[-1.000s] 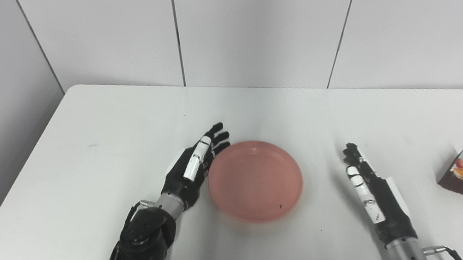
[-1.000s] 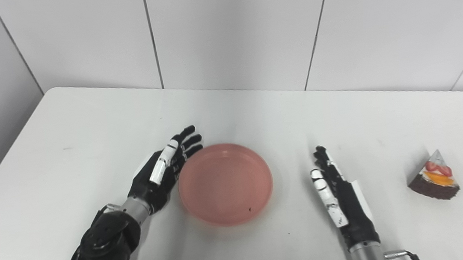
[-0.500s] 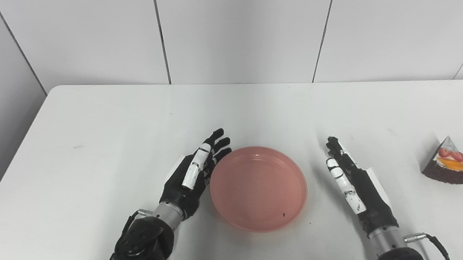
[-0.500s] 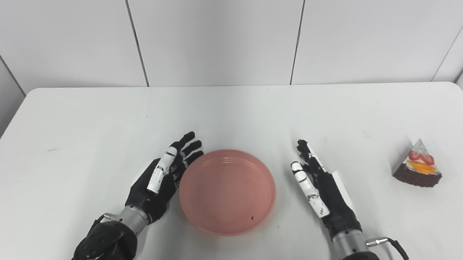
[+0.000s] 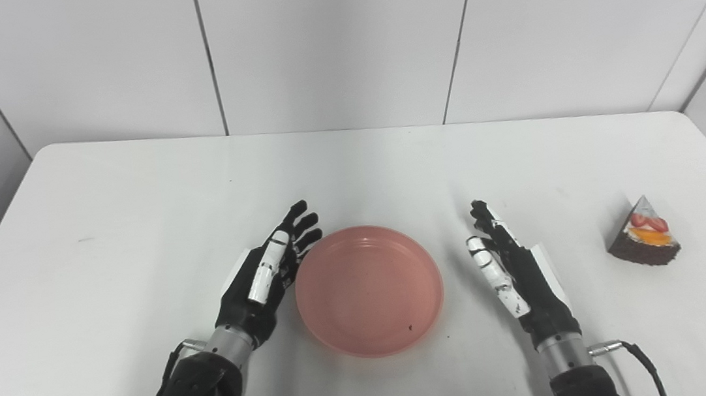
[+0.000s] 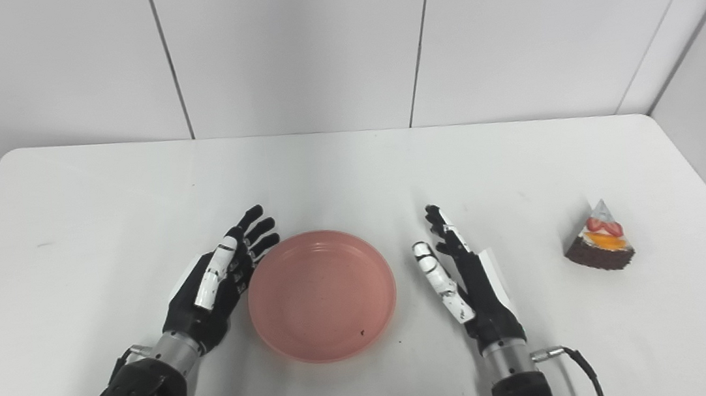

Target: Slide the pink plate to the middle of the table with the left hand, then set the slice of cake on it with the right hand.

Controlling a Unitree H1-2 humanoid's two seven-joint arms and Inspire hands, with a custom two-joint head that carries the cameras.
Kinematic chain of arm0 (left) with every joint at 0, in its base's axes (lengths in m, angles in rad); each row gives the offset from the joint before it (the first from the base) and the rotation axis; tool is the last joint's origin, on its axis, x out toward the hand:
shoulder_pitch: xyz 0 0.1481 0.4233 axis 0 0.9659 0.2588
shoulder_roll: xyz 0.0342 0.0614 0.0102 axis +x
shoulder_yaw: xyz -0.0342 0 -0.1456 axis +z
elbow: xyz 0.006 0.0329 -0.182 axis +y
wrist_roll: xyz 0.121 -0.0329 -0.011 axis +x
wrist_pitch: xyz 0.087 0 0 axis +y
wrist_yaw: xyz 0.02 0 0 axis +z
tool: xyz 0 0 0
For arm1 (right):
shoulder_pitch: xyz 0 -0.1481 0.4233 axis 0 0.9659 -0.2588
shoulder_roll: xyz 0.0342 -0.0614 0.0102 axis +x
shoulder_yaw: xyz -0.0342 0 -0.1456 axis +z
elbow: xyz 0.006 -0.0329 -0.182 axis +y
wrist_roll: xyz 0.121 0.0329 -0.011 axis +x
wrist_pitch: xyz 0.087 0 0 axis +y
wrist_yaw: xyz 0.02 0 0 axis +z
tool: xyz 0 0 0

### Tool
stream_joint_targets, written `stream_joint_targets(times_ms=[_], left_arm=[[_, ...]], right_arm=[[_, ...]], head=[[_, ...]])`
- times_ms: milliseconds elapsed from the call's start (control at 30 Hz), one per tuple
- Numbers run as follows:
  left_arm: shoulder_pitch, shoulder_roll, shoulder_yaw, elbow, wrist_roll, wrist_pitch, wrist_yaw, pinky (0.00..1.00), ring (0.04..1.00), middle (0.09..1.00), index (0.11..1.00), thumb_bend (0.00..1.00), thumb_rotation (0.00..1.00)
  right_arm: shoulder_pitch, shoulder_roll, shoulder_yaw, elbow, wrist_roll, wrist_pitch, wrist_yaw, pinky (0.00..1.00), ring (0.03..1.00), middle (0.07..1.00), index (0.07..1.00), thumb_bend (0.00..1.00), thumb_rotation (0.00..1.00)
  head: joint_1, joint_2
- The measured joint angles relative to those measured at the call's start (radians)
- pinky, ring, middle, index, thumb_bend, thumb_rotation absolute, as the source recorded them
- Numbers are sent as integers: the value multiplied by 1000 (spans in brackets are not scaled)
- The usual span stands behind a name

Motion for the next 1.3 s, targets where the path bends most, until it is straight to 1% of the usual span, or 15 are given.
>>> stream_joint_targets(times_ms=[33,133,267,333,400,433,500,533,600,733,833,967,1067,1200,1300], left_arm=[[0,0,3,5,0,-6,0,903,929,946,941,410,1000],[0,1,17,19,-3,-31,-6,904,930,945,939,407,1000],[0,10,37,31,-4,-48,-17,897,924,935,927,417,1000],[0,21,45,41,-4,-62,-23,897,923,933,926,420,1000],[-1,29,57,51,-5,-70,-28,896,922,933,924,420,1000],[-2,33,62,57,-6,-76,-35,894,921,931,922,419,1000],[-5,40,66,68,-20,-85,-51,899,923,932,924,423,1000],[-7,43,69,76,-25,-93,-60,901,922,931,924,426,1000],[-15,50,75,96,-30,-111,-71,898,920,930,923,428,1000],[-26,67,92,138,-44,-154,-92,895,917,927,917,441,997],[-32,75,101,162,-51,-180,-110,900,915,925,915,443,969],[-45,90,114,194,-71,-192,-136,888,905,915,903,442,972],[-58,95,129,215,-88,-195,-143,888,902,911,895,436,964],[-74,102,146,248,-114,-198,-172,878,890,902,890,437,946],[-85,105,155,264,-129,-198,-180,882,894,906,890,450,928]], right_arm=[[-6,-5,0,-9,-20,-1,-6,826,888,916,928,570,973],[-24,-16,1,-34,-85,-2,-23,807,881,915,926,635,928],[-55,-29,-4,-57,-148,-3,-38,821,881,904,919,688,872],[-71,-37,-7,-65,-181,-12,-53,827,880,898,912,714,839],[-90,-49,-14,-72,-210,-14,-69,822,881,907,922,746,811],[-99,-53,-17,-73,-224,-14,-72,793,873,914,933,792,790],[-117,-62,-28,-85,-242,-14,-75,711,842,918,942,846,745],[-125,-68,-35,-94,-254,-14,-77,715,840,916,944,870,722],[-143,-81,-52,-107,-279,-12,-78,774,877,929,952,894,696],[-155,-107,-96,-147,-332,9,-78,808,903,944,959,932,686],[-157,-120,-135,-166,-351,45,-70,816,925,974,988,957,667],[-158,-127,-182,-191,-363,147,-27,764,913,983,1000,977,646],[-158,-146,-203,-195,-386,202,-2,695,894,990,1000,1000,678],[-156,-157,-216,-189,-413,286,22,707,909,999,1000,1000,675],[-148,-166,-219,-168,-415,299,24,720,917,1000,1000,1000,661]], head=[[-21,-3],[-38,-6],[-112,-28],[-112,-28],[-162,-37],[-163,-37],[-202,-51],[-206,-52],[-229,-60],[-268,-71],[-304,-75],[-318,-78],[-347,-78],[-368,-78],[-385,-77]])
